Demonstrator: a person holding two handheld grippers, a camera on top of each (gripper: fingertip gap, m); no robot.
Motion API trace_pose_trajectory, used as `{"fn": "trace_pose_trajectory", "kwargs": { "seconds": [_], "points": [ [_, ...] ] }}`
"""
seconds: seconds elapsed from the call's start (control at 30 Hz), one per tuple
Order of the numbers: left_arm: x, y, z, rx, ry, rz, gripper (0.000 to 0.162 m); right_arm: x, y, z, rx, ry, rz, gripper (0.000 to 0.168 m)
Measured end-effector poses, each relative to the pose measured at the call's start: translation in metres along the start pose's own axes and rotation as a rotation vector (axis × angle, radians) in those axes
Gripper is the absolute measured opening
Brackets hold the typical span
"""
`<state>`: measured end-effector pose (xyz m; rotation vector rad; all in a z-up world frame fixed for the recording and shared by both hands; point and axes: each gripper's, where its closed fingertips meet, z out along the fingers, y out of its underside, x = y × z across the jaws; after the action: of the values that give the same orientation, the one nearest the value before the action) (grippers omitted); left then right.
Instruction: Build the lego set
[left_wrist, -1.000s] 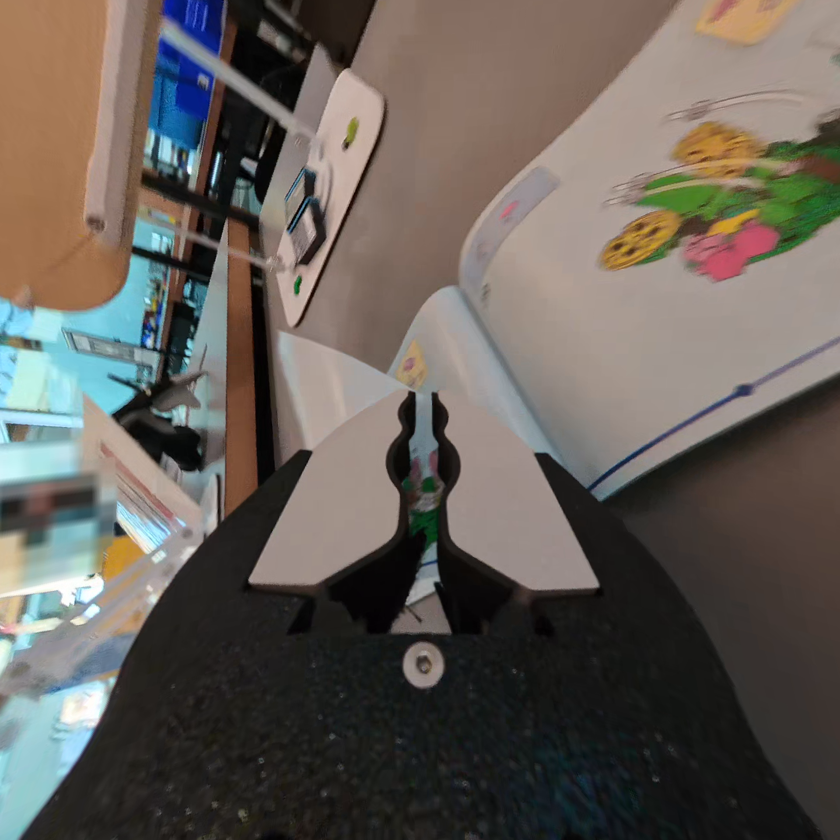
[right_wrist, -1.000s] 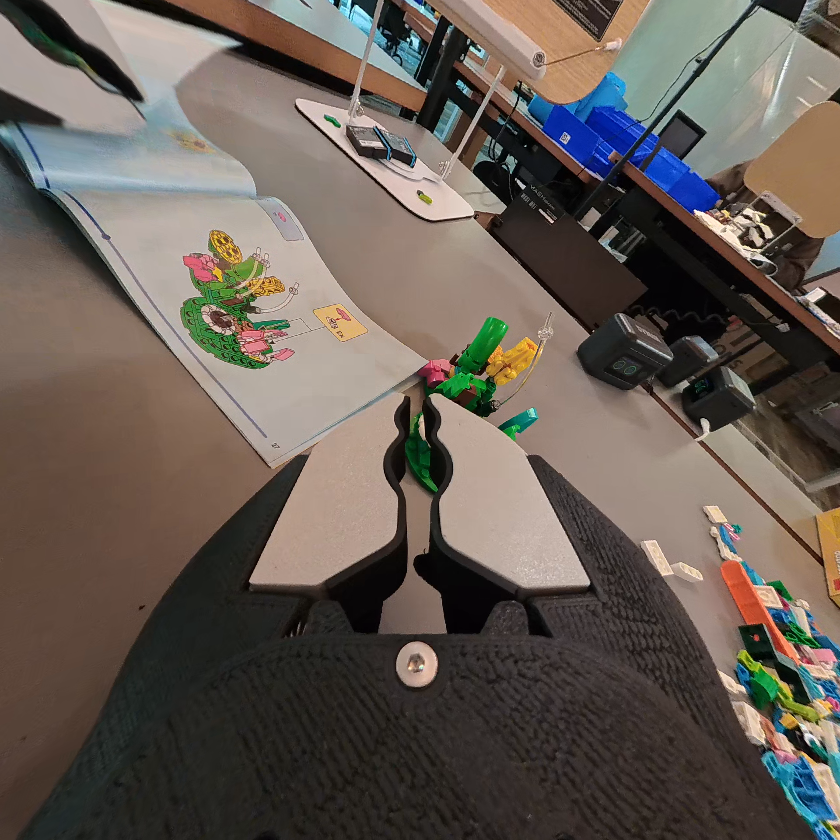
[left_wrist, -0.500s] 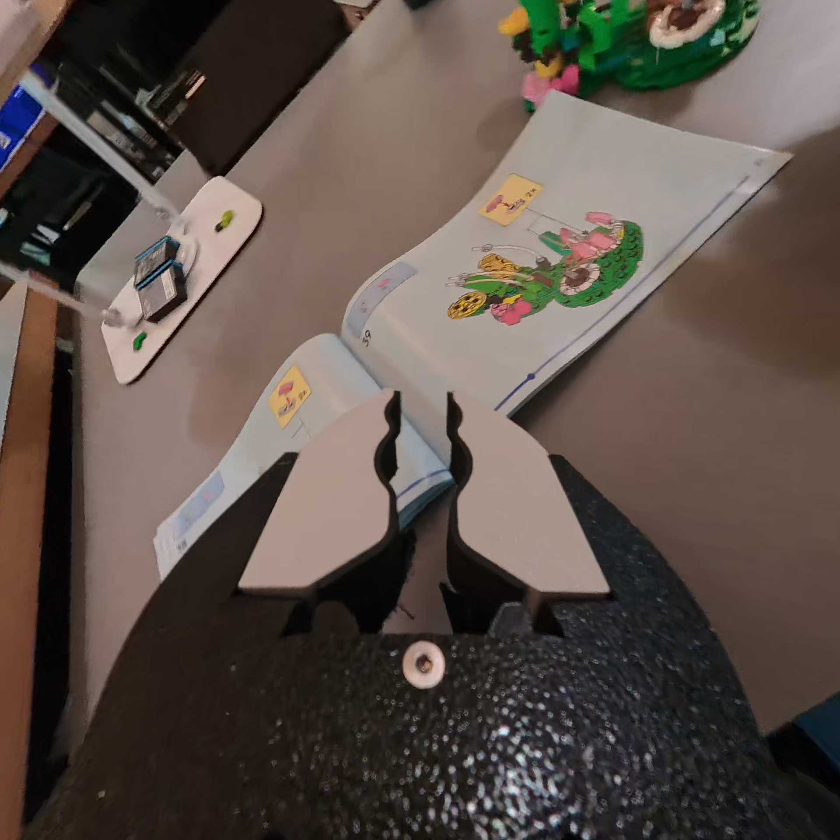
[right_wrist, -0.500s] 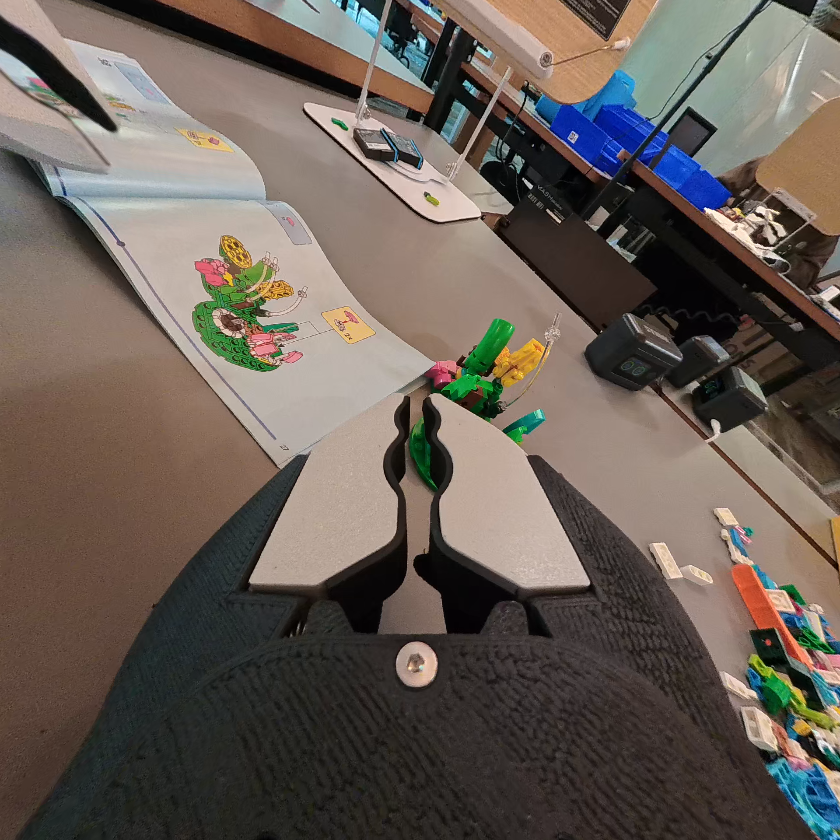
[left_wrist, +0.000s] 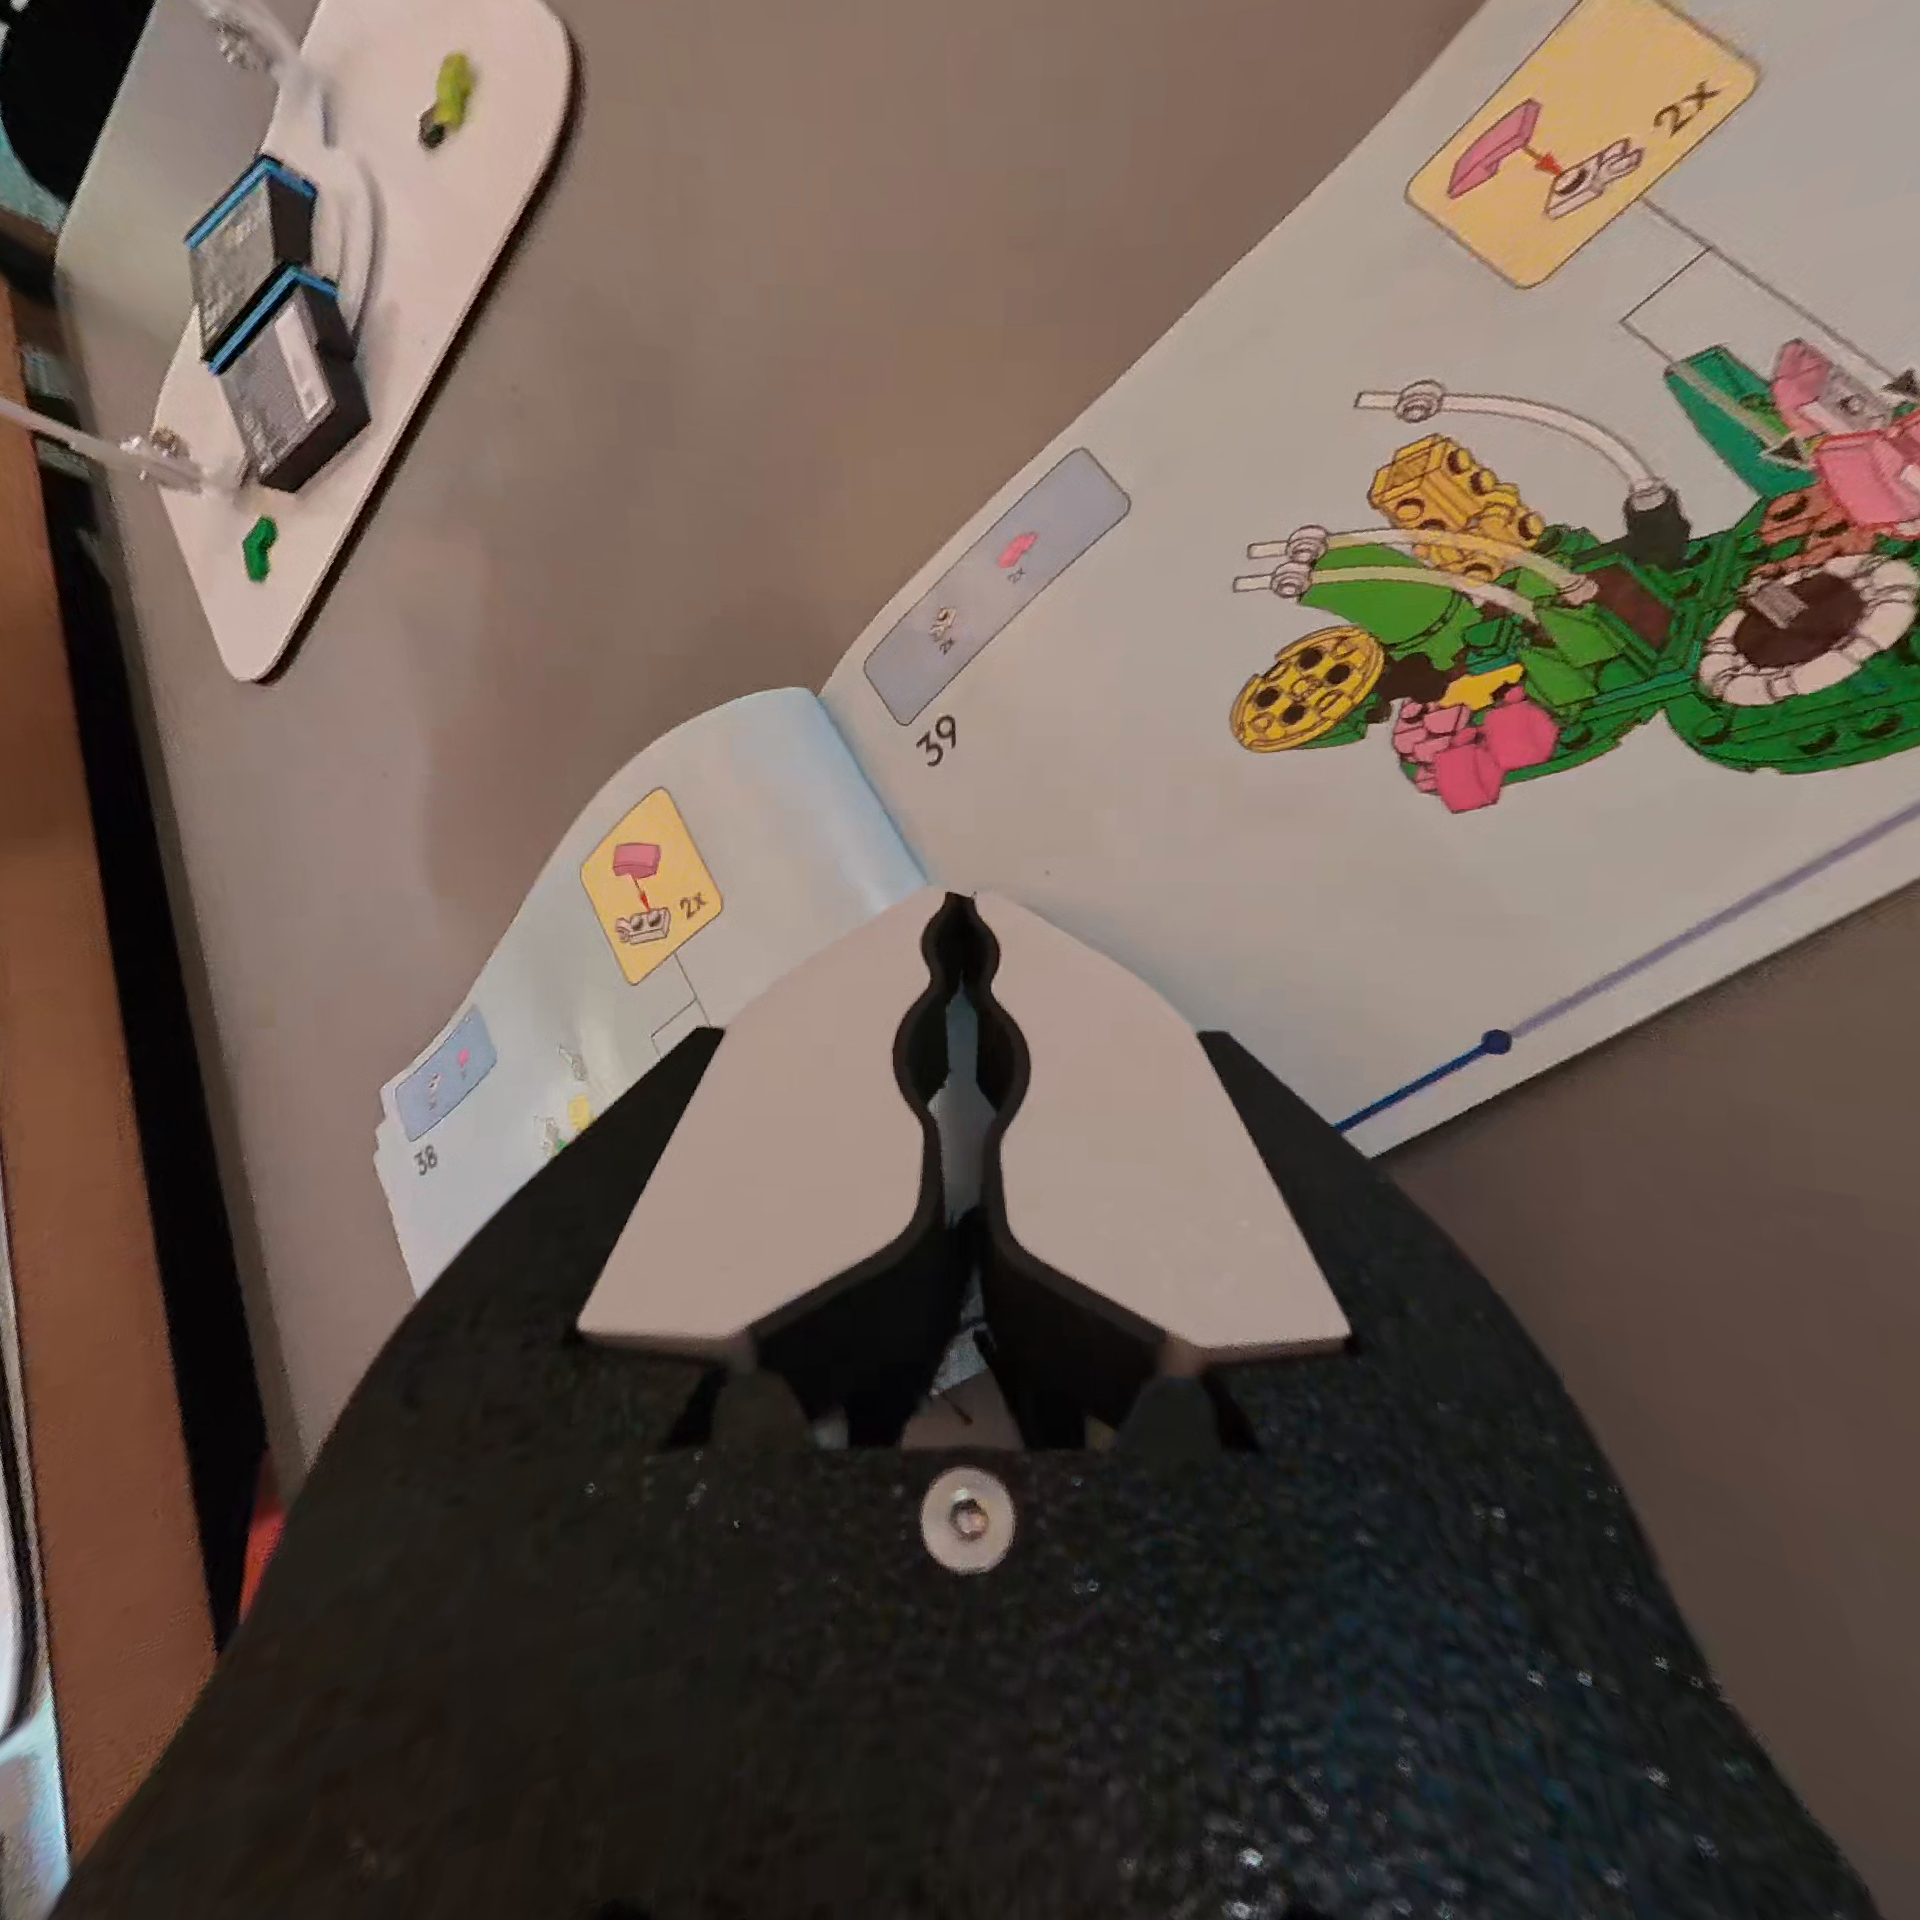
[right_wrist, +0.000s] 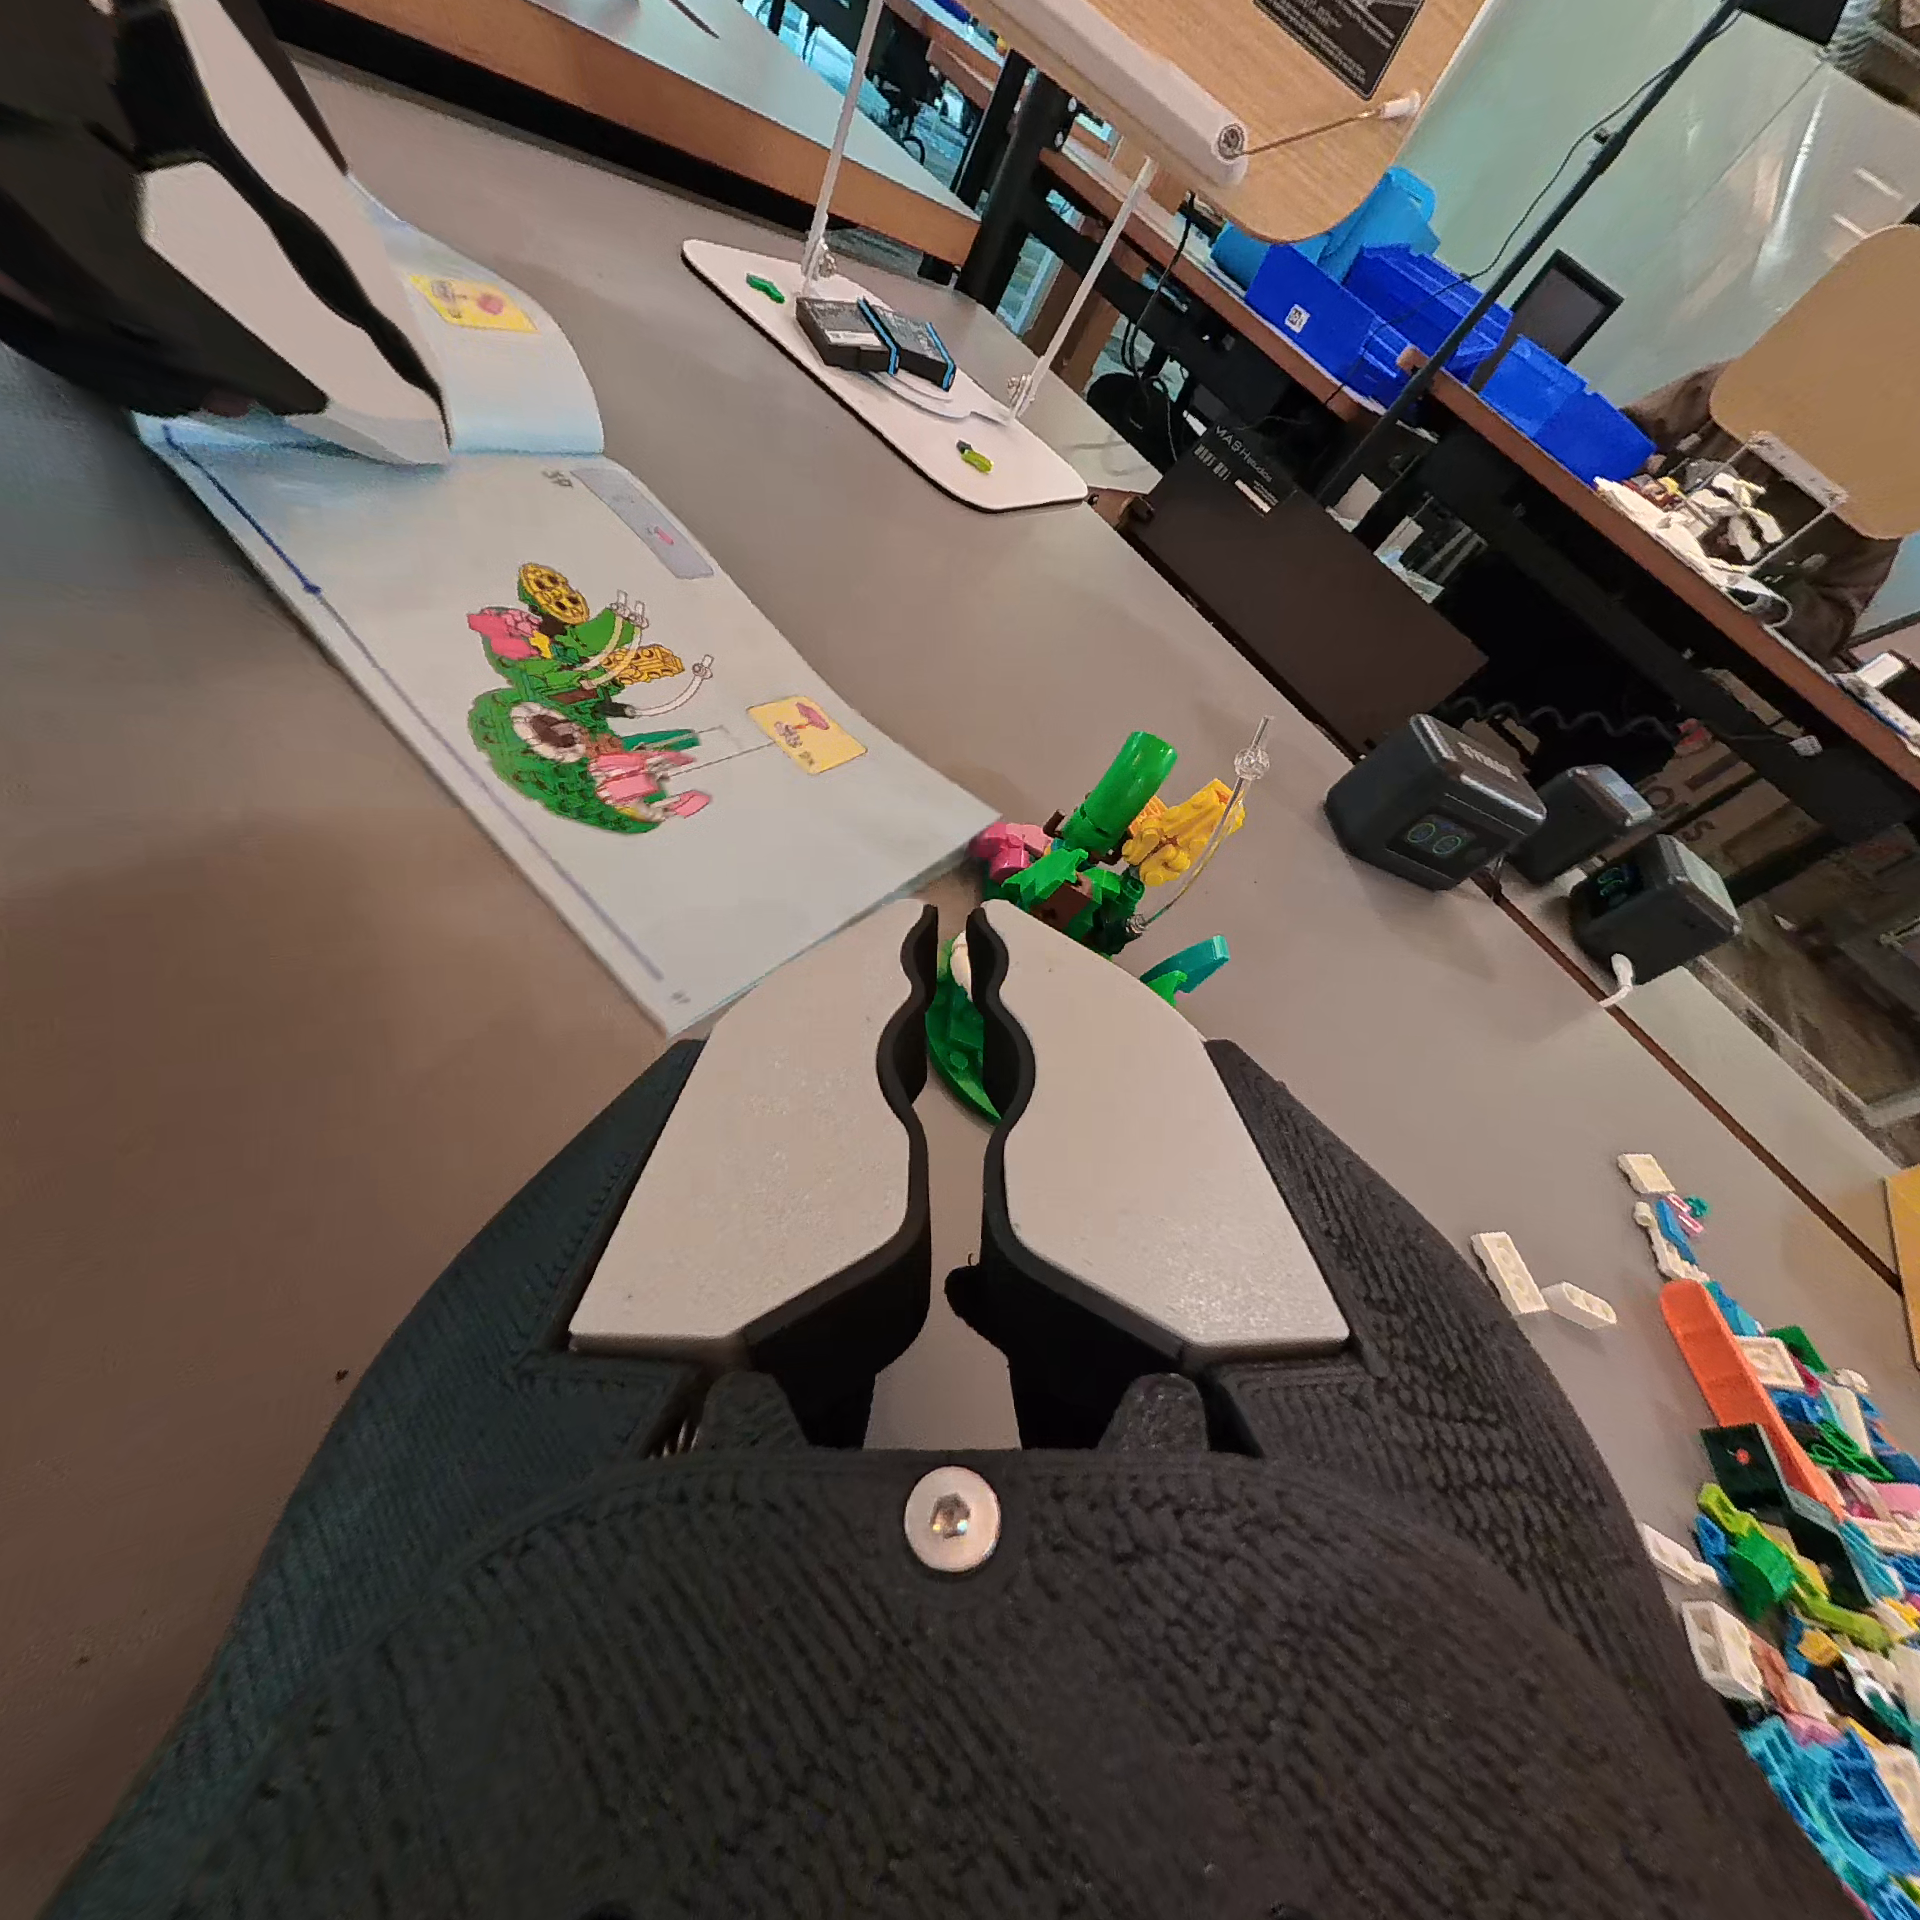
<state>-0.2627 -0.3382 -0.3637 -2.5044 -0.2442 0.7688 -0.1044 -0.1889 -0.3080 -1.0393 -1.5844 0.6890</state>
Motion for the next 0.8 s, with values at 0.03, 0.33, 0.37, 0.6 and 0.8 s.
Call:
{"fn": "trace_pose_trajectory", "kwargs": {
  "seconds": [0.03, 0.33, 0.37, 0.6, 0.8],
  "points": [
    [-0.004, 0.000, 0.003, -0.004, -0.013, -0.015, 0.000, 0.000, 0.000, 0.000, 0.001, 0.001, 0.000, 0.004],
    [-0.051, 0.001, 0.033, -0.065, -0.141, -0.209, 0.000, 0.000, -0.002, -0.001, 0.009, 0.001, 0.000, 0.004],
    [-0.054, 0.000, 0.036, -0.073, -0.145, -0.246, 0.000, 0.000, -0.002, 0.000, 0.009, 0.000, -0.001, 0.004],
    [-0.049, -0.015, 0.014, -0.064, -0.257, -0.118, 0.000, -0.001, -0.002, 0.000, 0.005, -0.006, -0.005, 0.004],
    [-0.053, 0.034, 0.002, -0.216, -0.242, -0.212, 0.000, 0.000, -0.003, 0.000, 0.010, -0.004, -0.004, 0.004]
  ]
}}
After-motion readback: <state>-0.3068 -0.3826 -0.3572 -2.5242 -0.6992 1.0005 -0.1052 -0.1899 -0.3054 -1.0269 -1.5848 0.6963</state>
